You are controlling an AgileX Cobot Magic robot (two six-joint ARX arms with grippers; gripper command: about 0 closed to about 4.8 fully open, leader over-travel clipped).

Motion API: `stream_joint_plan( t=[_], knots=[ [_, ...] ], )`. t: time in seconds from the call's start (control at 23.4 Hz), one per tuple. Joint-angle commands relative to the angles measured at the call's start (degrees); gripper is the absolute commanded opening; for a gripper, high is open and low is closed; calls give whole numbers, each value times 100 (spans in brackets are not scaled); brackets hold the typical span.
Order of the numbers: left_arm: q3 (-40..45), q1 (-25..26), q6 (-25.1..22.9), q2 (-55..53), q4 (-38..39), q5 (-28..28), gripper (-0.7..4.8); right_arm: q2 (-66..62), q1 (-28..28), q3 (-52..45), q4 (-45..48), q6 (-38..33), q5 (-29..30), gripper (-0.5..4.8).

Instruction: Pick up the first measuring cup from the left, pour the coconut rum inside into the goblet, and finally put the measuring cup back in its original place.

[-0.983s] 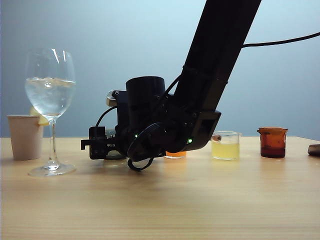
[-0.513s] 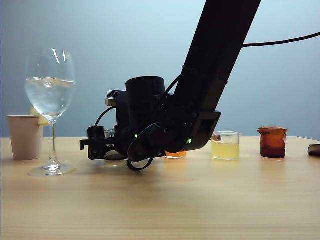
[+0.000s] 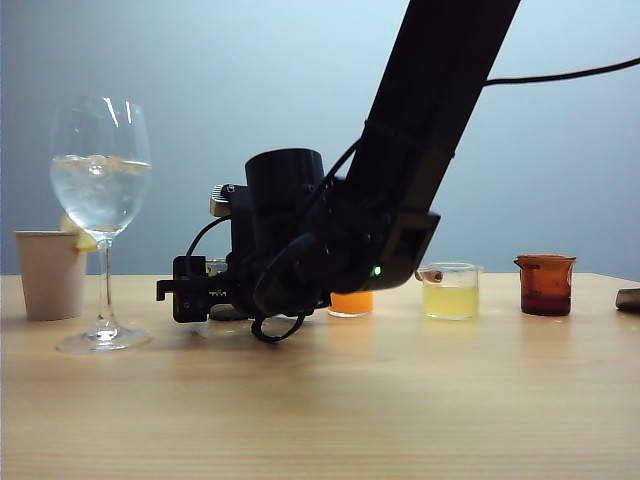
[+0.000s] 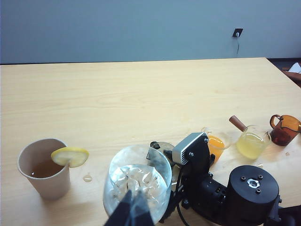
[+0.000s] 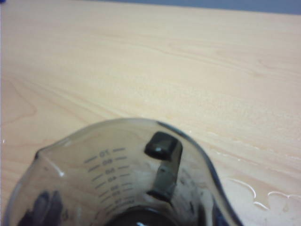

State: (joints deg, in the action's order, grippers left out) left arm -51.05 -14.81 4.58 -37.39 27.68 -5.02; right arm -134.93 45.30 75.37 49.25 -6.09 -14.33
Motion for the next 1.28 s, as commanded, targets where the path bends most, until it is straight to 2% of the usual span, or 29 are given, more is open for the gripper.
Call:
stream_joint_plan(
  t=[0.04, 0.68, 0.73, 0.77, 0.81, 0.85, 0.9, 0.94, 1.28],
  knots=[
    [-4, 4, -4, 31, -76, -17, -4, 205, 9, -109, -87, -13, 9, 387],
    [-4, 4, -4, 33, -74, -17, -4, 675, 149, -859, -144, -37, 22, 386],
    [-7, 4, -4, 33, -76, -17, -4, 734, 151, -914, -149, -39, 33, 370],
    [-7, 4, -4, 68, -70, -20, -4, 793, 190, -1001, -149, -39, 37, 296],
    [-7, 7, -7, 68, -74, -20, -4, 868, 221, -1102, -144, -37, 31, 161],
    [-7, 7, -7, 68, -74, -20, -4, 933, 227, -1172, -151, -35, 52, 68],
    [-7, 7, -4, 66, -68, -17, -4, 988, 236, -1233, -149, -35, 50, 18],
    [-7, 7, -7, 59, -68, -17, -4, 1045, 267, -1296, -146, -35, 48, -6],
    [-7, 7, -4, 59, -70, -17, -4, 2120, 407, -2374, -170, -35, -35, -6]
  ],
)
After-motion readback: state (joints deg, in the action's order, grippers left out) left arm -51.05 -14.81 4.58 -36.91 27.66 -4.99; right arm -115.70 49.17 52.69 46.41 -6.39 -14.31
